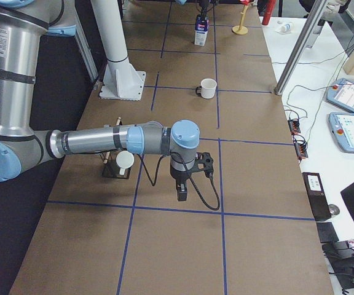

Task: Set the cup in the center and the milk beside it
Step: 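Reach the left gripper to the milk carton and grasp its top, then carry the milk carton with the left gripper beside the mug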

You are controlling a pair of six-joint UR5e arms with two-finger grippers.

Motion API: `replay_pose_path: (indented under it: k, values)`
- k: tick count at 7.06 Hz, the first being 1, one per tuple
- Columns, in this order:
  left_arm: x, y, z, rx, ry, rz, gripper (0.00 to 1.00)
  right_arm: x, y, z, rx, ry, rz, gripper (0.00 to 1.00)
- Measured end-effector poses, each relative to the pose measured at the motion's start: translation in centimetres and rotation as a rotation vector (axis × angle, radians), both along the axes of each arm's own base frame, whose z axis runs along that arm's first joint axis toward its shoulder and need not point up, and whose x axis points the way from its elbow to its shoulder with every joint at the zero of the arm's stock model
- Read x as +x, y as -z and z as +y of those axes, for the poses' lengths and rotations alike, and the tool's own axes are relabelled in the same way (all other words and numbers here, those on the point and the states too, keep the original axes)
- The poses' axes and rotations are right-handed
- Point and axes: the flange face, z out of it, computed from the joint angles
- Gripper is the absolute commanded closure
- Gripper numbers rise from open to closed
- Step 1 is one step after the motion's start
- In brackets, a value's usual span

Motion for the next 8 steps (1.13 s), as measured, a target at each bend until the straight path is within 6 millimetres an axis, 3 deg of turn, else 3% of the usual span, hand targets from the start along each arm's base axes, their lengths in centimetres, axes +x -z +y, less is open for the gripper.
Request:
replay_pose_path:
  k: [1, 2, 3, 4, 5, 7, 8]
  values:
    - [0.3, 1.3, -0.5, 0.003, 0.0, 0.006, 0.6, 0.0, 0.0, 0.0, 0.001, 0.0, 0.0, 0.01]
    - [1.1, 4.1, -1.8, -0.004, 0.001, 0.004, 0.6, 0.0, 0.1, 0.0, 0.002, -0.001, 0.0, 0.01]
    - [2.3, 8.4, -3.6, -0.022, 0.004, 0.0, 0.6, 0.0, 0.2, 0.0, 0.002, -0.001, 0.0, 0.01]
    - [4.7, 13.1, -4.7, -0.054, 0.013, 0.004, 0.6, 0.0, 0.2, 0.0, 0.003, -0.001, 0.0, 0.01]
    - [8.8, 17.8, -5.2, -0.1, 0.028, 0.023, 0.59, 0.0, 0.2, -0.1, 0.003, -0.002, 0.0, 0.01]
    - [18.9, 27.3, -6.3, -0.167, 0.076, 0.043, 0.59, 0.0, 0.2, -0.1, 0.003, -0.002, 0.0, 0.01]
    - [23.4, 30.7, -6.5, -0.172, 0.092, 0.034, 0.58, 0.0, 0.2, -0.2, 0.002, -0.002, 0.0, 0.01]
